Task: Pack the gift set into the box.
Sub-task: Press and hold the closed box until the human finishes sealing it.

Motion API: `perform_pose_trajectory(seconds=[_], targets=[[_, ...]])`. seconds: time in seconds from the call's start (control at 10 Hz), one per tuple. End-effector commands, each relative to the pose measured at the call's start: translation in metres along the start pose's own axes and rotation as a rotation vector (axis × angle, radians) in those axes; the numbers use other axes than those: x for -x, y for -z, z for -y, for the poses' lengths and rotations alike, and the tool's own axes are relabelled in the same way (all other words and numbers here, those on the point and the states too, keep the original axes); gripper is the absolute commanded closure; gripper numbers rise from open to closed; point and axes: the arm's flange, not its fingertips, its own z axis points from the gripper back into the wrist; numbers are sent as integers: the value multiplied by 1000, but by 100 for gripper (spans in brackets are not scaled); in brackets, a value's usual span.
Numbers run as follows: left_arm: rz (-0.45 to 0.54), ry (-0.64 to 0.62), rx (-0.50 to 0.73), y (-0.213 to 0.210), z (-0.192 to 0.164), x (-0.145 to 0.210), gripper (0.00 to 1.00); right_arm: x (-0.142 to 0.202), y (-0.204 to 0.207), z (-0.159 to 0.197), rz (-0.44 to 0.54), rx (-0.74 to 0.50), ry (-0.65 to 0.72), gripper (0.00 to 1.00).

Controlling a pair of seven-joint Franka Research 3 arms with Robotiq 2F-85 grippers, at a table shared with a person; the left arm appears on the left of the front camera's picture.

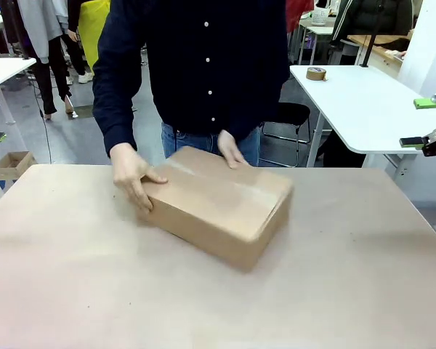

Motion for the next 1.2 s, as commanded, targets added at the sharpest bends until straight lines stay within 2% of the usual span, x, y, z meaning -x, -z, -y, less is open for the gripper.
perform_pose_trajectory(seconds=[0.0, 0.8, 0.9, 1.0, 1.1], targets=[[-4, 0, 1, 2, 1, 5, 0, 3, -1, -2, -14, 6, 2, 0], [0, 0, 0, 0, 0, 0, 0, 0, 0, 0, 0, 0, 0, 0], [-82, 91, -90, 30, 6, -4, 0, -9, 25, -15, -5, 36, -143, 0], [-184, 223, -74, 74, 8, -12, 0, -18, 72, -30, -147, 66, -321, 0], [-202, 353, -10, 116, 2, -20, 0, -24, 124, -42, -246, 22, -488, 0]])
